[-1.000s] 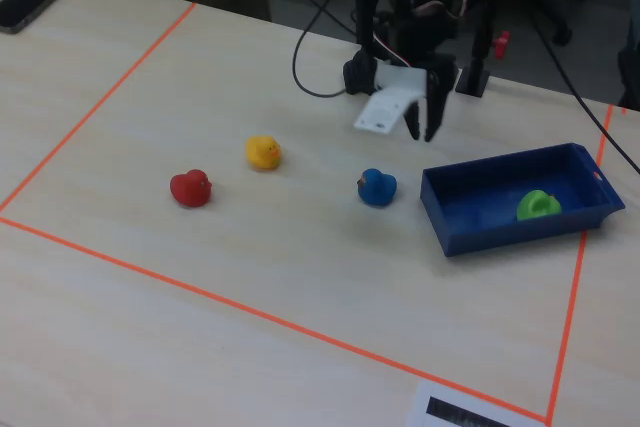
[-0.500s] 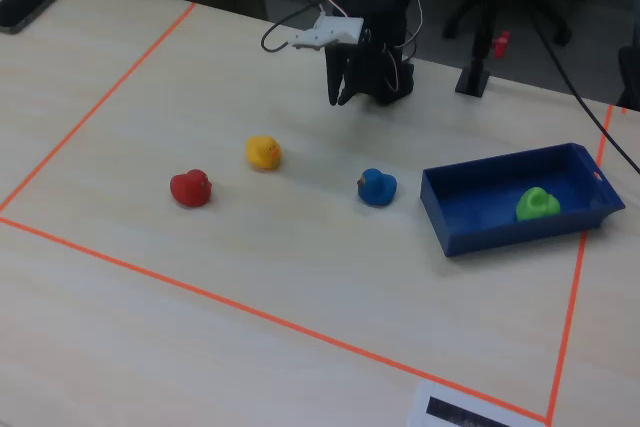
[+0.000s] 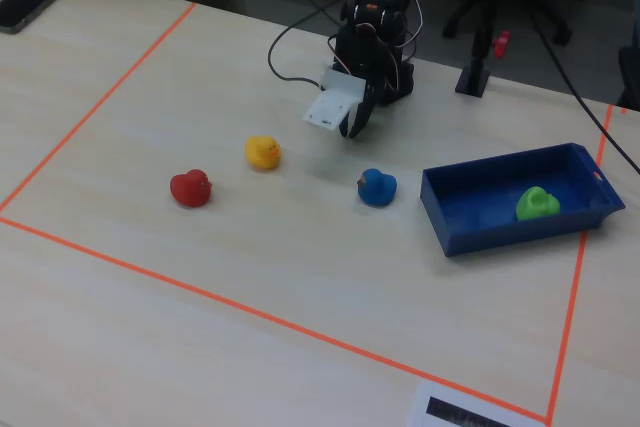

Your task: Grasp green duck and put it into box.

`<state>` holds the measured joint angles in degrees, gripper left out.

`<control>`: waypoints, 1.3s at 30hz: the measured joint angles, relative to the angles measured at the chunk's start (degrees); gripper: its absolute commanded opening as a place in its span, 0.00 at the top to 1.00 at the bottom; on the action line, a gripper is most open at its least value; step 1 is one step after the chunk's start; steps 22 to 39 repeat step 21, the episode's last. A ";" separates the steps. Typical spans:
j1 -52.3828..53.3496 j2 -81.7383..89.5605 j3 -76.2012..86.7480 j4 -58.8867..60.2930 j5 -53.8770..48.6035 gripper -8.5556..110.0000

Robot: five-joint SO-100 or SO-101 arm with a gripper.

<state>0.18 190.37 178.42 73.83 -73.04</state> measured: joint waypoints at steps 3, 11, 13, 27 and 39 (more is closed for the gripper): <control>-0.09 0.00 0.00 0.00 1.05 0.90; 0.00 0.00 0.00 0.00 1.41 0.90; -0.09 0.00 0.00 0.00 1.41 0.90; -0.09 0.00 0.00 0.00 1.41 0.90; -0.09 0.00 0.00 0.00 1.41 0.90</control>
